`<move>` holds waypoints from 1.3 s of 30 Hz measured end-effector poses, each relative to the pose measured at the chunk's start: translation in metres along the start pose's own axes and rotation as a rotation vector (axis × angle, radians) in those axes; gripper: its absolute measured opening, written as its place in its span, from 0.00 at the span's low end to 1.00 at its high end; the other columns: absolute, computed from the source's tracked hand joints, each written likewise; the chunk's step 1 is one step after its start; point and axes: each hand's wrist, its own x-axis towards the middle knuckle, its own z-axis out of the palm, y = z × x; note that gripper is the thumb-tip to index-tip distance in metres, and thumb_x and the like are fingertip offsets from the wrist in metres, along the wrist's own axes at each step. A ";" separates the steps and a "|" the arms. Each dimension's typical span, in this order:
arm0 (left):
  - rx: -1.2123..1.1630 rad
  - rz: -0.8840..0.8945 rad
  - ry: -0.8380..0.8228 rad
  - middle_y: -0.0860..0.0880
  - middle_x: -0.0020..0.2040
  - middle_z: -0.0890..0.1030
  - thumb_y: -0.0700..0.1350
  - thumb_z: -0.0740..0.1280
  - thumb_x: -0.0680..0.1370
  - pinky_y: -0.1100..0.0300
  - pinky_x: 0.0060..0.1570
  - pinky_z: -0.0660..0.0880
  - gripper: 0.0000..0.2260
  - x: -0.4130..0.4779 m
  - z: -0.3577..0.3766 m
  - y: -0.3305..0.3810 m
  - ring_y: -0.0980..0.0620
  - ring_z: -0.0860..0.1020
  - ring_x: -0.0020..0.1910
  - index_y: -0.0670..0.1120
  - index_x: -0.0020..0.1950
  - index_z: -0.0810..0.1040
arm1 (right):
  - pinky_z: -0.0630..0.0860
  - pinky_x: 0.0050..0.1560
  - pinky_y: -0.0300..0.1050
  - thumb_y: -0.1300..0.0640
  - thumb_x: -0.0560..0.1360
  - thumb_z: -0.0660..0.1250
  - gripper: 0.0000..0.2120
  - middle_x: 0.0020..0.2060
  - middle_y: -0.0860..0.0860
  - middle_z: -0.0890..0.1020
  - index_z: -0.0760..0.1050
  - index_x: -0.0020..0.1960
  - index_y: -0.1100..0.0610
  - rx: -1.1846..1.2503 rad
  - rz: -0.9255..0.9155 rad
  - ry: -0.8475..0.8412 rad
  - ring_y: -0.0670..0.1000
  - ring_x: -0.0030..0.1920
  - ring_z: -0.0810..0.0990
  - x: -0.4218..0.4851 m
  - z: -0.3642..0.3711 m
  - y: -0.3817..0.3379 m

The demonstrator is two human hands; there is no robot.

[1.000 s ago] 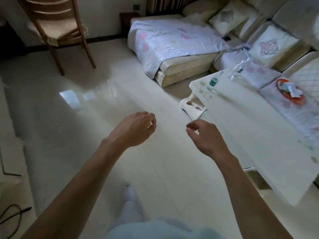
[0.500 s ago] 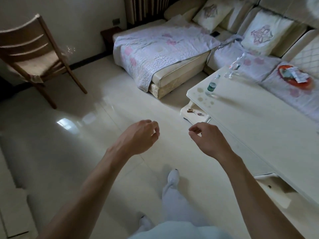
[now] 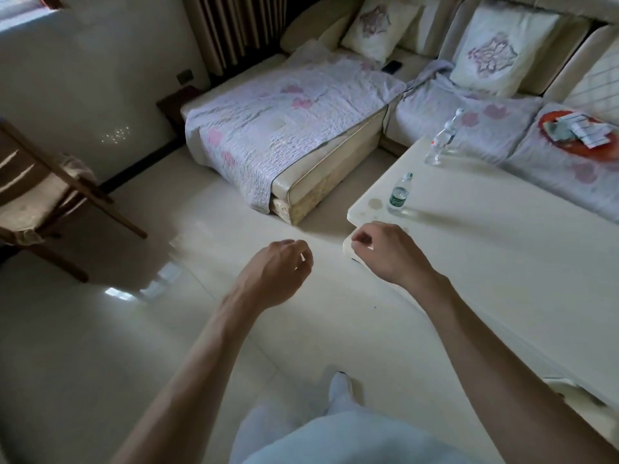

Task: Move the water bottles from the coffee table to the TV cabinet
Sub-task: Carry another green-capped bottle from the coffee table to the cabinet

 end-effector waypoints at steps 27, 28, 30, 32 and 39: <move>-0.004 0.420 -0.316 0.48 0.48 0.83 0.44 0.60 0.78 0.58 0.38 0.71 0.08 0.422 -0.012 -0.075 0.44 0.80 0.44 0.46 0.48 0.79 | 0.74 0.56 0.45 0.53 0.77 0.63 0.13 0.55 0.47 0.81 0.78 0.59 0.55 0.015 0.584 0.089 0.48 0.56 0.79 0.268 -0.035 0.072; 0.005 0.428 -0.335 0.48 0.48 0.83 0.44 0.60 0.78 0.58 0.38 0.71 0.08 0.433 -0.011 -0.074 0.44 0.80 0.44 0.46 0.48 0.79 | 0.75 0.56 0.45 0.53 0.77 0.63 0.13 0.55 0.47 0.81 0.78 0.59 0.55 0.027 0.600 0.090 0.49 0.56 0.78 0.274 -0.035 0.075; 0.017 0.436 -0.379 0.48 0.49 0.83 0.44 0.60 0.78 0.58 0.39 0.72 0.08 0.454 -0.005 -0.071 0.45 0.81 0.45 0.47 0.48 0.79 | 0.74 0.56 0.45 0.53 0.77 0.63 0.13 0.55 0.48 0.81 0.77 0.59 0.55 0.041 0.633 0.094 0.49 0.56 0.78 0.289 -0.037 0.085; 0.013 0.439 -0.422 0.48 0.49 0.83 0.45 0.60 0.78 0.56 0.41 0.76 0.08 0.472 0.001 -0.065 0.45 0.81 0.45 0.48 0.47 0.80 | 0.74 0.55 0.45 0.53 0.76 0.63 0.13 0.55 0.48 0.81 0.77 0.58 0.56 0.055 0.673 0.094 0.50 0.56 0.78 0.301 -0.036 0.101; 0.078 0.404 -0.561 0.45 0.50 0.83 0.44 0.59 0.79 0.57 0.40 0.73 0.09 0.544 0.048 -0.036 0.43 0.81 0.45 0.46 0.49 0.79 | 0.73 0.57 0.45 0.54 0.74 0.64 0.16 0.58 0.51 0.80 0.74 0.61 0.57 0.247 0.869 0.068 0.52 0.59 0.78 0.348 -0.005 0.196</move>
